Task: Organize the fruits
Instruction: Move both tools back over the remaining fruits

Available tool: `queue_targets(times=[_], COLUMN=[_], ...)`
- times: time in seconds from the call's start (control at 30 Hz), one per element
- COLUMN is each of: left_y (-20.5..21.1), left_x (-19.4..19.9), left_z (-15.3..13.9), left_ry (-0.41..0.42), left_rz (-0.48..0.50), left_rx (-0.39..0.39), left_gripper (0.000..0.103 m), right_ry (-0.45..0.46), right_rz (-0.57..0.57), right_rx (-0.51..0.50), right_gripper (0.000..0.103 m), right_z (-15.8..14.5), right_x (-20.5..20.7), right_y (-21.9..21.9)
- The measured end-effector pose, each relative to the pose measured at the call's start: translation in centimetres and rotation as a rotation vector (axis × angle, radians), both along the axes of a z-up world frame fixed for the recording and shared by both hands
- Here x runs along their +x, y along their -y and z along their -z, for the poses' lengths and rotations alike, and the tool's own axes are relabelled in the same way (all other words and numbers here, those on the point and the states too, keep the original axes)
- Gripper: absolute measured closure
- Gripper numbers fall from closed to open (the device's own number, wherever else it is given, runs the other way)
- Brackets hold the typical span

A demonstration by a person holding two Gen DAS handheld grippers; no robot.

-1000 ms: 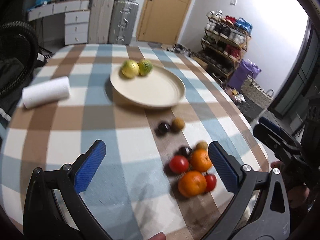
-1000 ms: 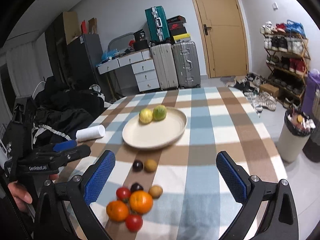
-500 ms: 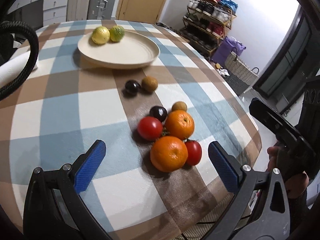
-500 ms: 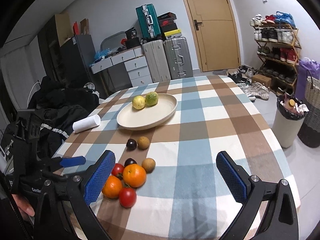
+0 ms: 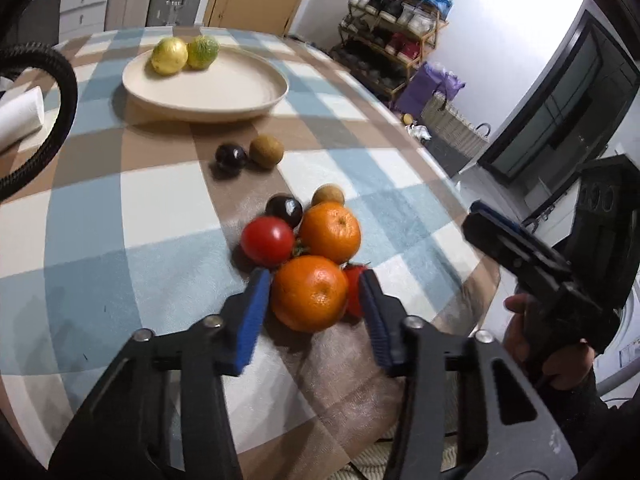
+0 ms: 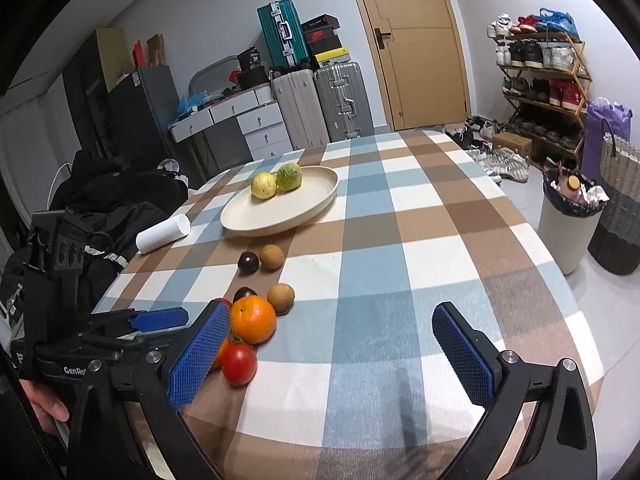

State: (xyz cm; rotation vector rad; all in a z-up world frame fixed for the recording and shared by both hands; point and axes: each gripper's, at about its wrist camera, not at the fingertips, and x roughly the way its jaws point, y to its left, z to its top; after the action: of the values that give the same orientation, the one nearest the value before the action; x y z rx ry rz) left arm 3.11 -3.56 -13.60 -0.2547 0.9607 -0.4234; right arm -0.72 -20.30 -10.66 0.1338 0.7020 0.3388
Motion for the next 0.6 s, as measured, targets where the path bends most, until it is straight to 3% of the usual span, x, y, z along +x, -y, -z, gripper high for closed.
queue_targets(times=[0.6], left_y=[-2.4], left_x=[-0.7], left_z=[-0.9], left_ry=[0.041], left_rz=[-0.023], left_rx=[-0.097], left_gripper=[0.064], right_ry=[-0.051], right_rz=[-0.073], right_rx=[0.035], right_gripper=[0.000], right_z=[1.1], right_x=[-0.2], right_y=[-1.2])
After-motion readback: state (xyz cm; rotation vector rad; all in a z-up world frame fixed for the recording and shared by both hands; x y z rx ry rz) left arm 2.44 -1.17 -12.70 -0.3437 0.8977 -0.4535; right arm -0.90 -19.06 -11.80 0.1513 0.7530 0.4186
